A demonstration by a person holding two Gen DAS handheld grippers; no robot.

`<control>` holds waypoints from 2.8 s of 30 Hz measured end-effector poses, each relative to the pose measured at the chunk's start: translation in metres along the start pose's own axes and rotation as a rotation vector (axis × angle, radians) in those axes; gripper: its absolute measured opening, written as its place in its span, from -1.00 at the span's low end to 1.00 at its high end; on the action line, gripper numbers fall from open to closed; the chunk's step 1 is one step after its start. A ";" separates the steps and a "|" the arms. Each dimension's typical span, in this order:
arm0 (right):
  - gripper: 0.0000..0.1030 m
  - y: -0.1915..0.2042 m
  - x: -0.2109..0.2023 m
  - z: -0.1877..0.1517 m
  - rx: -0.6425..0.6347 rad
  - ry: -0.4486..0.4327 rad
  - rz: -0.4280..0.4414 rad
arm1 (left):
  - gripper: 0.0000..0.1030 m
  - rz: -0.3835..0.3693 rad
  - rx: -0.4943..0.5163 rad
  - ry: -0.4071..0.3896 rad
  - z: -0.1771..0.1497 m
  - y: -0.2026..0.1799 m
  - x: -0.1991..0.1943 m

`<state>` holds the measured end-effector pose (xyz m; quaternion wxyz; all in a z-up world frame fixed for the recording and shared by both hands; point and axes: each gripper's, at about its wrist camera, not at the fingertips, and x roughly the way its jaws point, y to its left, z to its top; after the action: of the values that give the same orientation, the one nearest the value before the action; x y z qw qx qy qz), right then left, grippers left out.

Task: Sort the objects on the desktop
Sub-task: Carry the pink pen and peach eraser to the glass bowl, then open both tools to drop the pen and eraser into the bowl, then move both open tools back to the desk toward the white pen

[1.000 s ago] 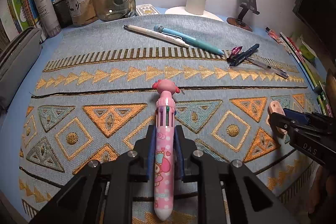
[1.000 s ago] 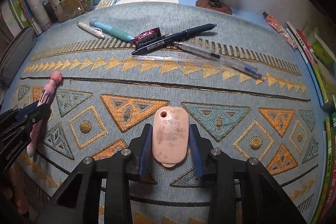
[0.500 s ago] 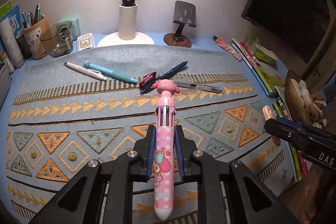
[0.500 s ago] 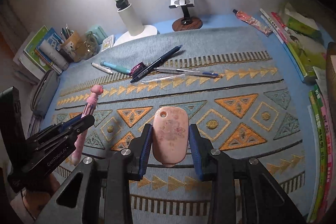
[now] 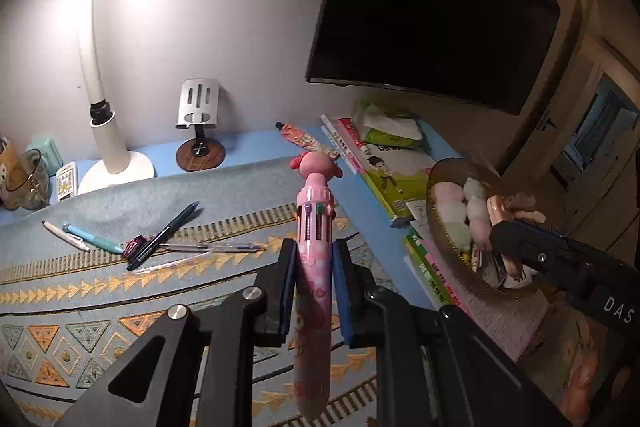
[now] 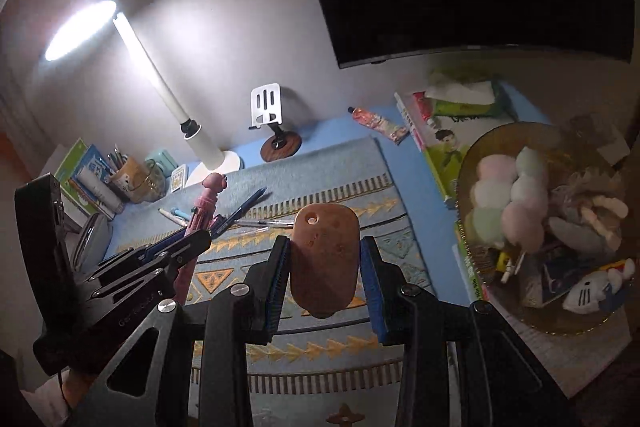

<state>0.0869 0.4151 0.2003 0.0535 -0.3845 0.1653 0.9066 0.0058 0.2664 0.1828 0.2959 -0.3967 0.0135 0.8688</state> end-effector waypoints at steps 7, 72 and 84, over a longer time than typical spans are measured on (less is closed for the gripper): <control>-0.31 -0.064 -0.033 0.013 0.059 -0.073 -0.060 | -0.71 -0.084 0.060 -0.008 0.017 -0.073 0.020; 0.24 0.095 0.039 -0.002 -0.112 0.054 0.064 | 0.24 0.336 -0.398 -0.036 -0.025 0.279 0.002; 0.35 0.160 0.047 0.056 -0.208 -0.089 0.051 | 0.17 0.487 -0.549 0.078 -0.048 0.355 0.095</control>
<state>-0.0200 0.2825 0.2440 -0.0024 -0.3430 0.0774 0.9361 -0.1966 0.0090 0.0087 -0.0377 -0.4793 -0.1151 0.8692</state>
